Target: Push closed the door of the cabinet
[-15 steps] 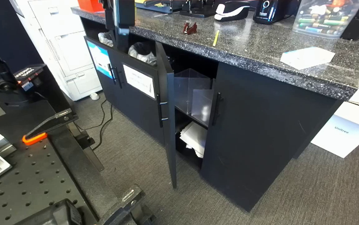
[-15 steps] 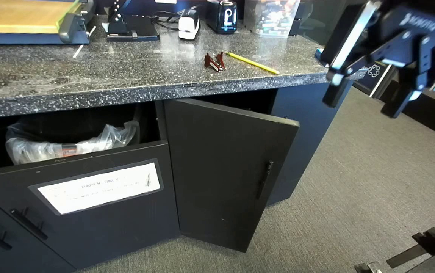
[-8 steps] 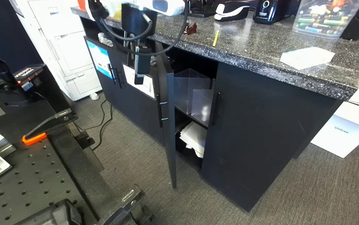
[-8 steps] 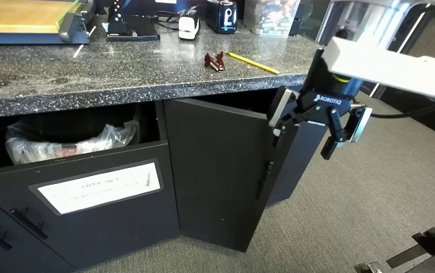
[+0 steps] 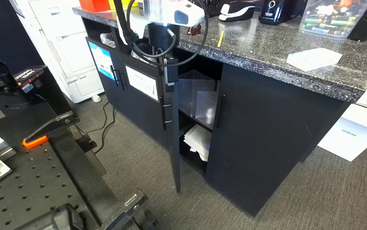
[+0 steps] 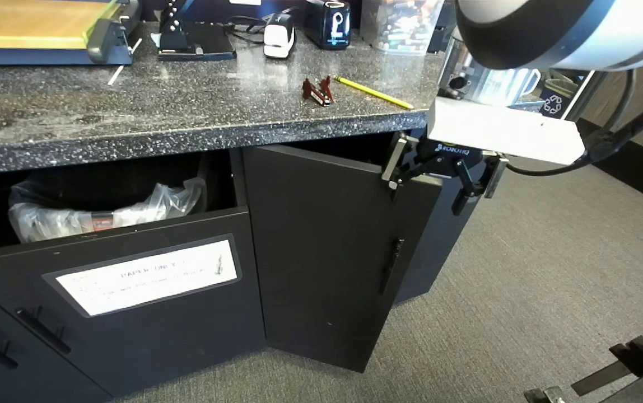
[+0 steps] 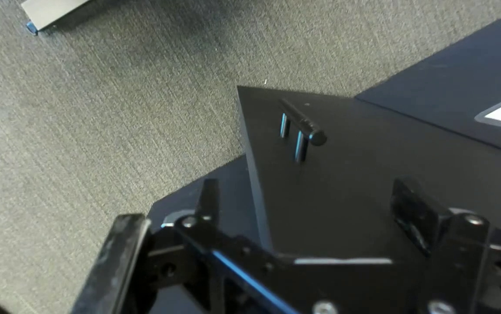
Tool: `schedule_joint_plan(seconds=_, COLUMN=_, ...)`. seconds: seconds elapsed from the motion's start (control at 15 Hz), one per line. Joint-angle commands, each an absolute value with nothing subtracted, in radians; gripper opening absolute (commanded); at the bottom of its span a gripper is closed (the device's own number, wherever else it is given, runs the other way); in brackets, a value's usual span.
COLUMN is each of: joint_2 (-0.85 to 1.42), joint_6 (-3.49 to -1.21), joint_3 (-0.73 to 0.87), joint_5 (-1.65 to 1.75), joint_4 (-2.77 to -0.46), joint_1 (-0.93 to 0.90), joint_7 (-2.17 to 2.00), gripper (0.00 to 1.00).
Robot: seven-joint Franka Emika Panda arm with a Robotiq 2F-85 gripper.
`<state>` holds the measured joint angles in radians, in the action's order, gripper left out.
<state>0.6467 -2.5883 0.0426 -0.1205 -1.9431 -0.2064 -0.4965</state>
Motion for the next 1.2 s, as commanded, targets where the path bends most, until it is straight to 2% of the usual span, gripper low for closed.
schedule_joint_plan(seconds=0.0, joint_2=0.702, joint_6=-2.616, joint_3=0.121, joint_5=-0.054, joint_4=-1.871, joint_1=-0.265, joint_7=-0.574, gripper=1.0)
schedule_joint_plan(seconds=0.4, joint_2=0.781, joint_6=-2.61, joint_3=0.216, joint_5=0.048, joint_4=-1.745, joint_1=-0.326, joint_7=-0.667, gripper=1.0)
schedule_joint_plan(seconds=0.87, joint_2=0.978, joint_6=-2.595, joint_3=0.331, joint_5=0.167, joint_4=-1.473, joint_1=-0.345, joint_7=-0.775, gripper=1.0)
schedule_joint_plan(seconds=1.13, joint_2=0.885, joint_6=-2.531, joint_3=0.23, joint_5=0.117, joint_4=-1.581, joint_1=-0.311, joint_7=-0.686, gripper=1.0)
